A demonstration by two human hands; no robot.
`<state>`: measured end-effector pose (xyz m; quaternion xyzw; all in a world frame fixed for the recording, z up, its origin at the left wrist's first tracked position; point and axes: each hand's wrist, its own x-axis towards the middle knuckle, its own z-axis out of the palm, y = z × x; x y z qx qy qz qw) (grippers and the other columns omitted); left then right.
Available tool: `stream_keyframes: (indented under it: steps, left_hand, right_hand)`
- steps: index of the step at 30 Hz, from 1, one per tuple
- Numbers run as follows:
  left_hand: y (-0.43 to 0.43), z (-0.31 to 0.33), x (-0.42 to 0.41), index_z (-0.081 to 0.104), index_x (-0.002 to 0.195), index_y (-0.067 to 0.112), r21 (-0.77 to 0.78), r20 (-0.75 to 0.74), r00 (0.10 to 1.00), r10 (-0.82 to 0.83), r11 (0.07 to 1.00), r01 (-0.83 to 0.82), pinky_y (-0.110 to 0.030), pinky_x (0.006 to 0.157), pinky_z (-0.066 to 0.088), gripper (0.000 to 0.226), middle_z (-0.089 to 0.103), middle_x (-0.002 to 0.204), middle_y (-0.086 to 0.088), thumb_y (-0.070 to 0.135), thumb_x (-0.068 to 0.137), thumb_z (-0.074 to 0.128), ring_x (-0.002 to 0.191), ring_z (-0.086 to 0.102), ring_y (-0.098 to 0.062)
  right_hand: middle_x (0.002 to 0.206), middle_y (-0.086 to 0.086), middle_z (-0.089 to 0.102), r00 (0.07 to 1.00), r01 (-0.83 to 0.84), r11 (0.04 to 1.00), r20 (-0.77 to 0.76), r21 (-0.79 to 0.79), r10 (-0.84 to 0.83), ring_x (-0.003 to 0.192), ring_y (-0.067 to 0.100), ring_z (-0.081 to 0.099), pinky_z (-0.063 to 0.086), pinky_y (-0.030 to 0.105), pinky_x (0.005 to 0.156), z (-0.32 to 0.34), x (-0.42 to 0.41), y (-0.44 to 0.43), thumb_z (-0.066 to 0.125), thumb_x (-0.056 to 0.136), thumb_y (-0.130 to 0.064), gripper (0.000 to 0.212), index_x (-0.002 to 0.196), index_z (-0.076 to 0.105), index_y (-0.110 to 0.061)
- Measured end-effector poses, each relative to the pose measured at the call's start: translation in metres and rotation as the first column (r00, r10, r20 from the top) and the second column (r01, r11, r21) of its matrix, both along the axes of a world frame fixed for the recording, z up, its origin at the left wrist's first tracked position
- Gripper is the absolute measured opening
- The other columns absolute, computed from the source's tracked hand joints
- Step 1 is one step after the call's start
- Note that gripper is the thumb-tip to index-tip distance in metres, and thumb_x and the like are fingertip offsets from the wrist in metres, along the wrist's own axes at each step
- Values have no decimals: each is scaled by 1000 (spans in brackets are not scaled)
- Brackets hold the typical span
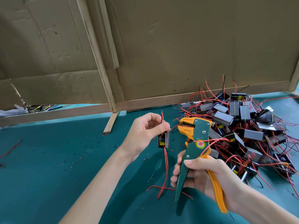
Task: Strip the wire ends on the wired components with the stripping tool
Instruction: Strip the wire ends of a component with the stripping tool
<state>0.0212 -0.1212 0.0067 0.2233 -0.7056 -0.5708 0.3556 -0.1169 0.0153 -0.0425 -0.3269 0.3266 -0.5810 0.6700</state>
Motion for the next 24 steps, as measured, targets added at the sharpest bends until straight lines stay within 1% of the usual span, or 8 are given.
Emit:
stream_keyframes:
  steps: [1,3,6,9,11,16,20,24]
  left_hand:
    - [0,0,0,59,86,7,-12,-9,1000,-1,1000,1,-19,76,51,8,71,80,3,6,83,67,75,68,-12]
    - [0,1,1,63,88,8,-74,12,1000,4,997,-3,-17,73,51,9,73,83,4,0,88,62,72,67,-10]
    - [1,7,4,67,90,12,-145,46,999,-11,989,18,-15,70,50,13,74,83,3,1,89,60,68,66,-9]
    - [2,11,6,65,94,14,-139,66,997,-34,989,43,-20,65,51,8,74,78,-1,8,88,63,61,62,-8]
    - [3,13,7,67,88,13,-152,88,995,-35,987,48,-24,67,54,4,73,76,0,10,87,65,61,60,-7]
    - [8,20,8,67,82,14,-193,173,982,-77,975,110,-17,66,50,11,69,73,9,7,89,63,66,62,0]
    - [10,26,11,66,81,14,-197,224,970,-90,971,135,-17,65,49,12,68,70,10,8,90,62,65,60,0]
    - [11,33,16,67,79,16,-212,292,953,-79,966,145,-11,63,48,13,69,67,10,9,90,63,66,61,0]
  right_hand:
    - [82,26,62,1000,6,1000,-8,3,-6,77,43,65,55,49,74,0,0,0,79,61,-12,29,85,68,-1]
    - [82,26,62,1000,14,1000,-14,7,-14,77,43,65,55,50,74,1,0,1,80,59,-12,30,84,68,0]
    - [83,27,62,1000,25,1000,-19,16,-24,77,44,65,55,51,74,3,-1,1,87,53,-16,41,86,68,0]
    - [81,27,62,999,10,1000,-45,4,-9,76,43,65,55,50,73,6,-1,1,79,58,-12,30,83,68,-1]
    - [80,26,61,999,-10,1000,-44,2,10,74,42,65,55,50,73,8,-1,2,74,62,-12,25,83,67,-1]
    - [78,27,60,994,-72,997,-81,-11,71,72,40,64,54,50,72,11,0,5,71,64,-11,23,83,65,0]
    - [77,27,61,989,-93,996,-119,-20,90,71,40,64,54,50,71,11,-1,7,70,66,-11,20,82,64,0]
    - [75,26,61,983,-84,996,-166,-10,81,68,40,64,55,49,69,10,1,8,73,64,-14,20,79,66,-2]
